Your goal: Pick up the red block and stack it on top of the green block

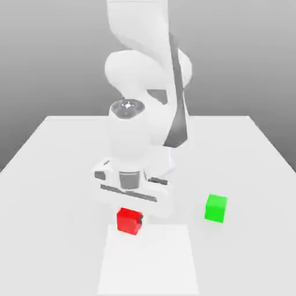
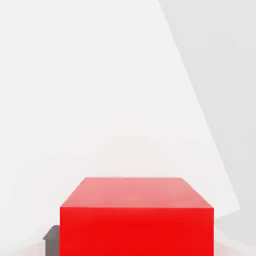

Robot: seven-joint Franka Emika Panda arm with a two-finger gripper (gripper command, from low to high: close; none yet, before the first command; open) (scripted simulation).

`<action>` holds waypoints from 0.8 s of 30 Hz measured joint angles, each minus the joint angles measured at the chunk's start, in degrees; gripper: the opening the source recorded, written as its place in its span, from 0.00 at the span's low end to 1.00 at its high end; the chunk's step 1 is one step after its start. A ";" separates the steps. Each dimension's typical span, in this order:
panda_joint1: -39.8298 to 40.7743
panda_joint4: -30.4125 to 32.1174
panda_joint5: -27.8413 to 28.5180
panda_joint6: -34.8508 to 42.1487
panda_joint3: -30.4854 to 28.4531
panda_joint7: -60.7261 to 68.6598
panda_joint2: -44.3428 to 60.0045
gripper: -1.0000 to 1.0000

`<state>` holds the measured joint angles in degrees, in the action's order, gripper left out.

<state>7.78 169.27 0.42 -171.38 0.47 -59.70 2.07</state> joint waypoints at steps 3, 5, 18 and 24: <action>0.11 0.86 -0.42 5.27 0.20 0.33 -6.13 0.00; -1.15 1.36 -0.99 8.40 0.61 0.88 -9.77 0.00; -31.21 2.86 -10.50 17.54 14.03 10.53 -20.54 0.00; -29.22 2.51 -6.16 7.86 16.26 7.74 -10.46 0.00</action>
<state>-21.44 171.78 -5.74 -163.52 16.73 -51.96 -8.39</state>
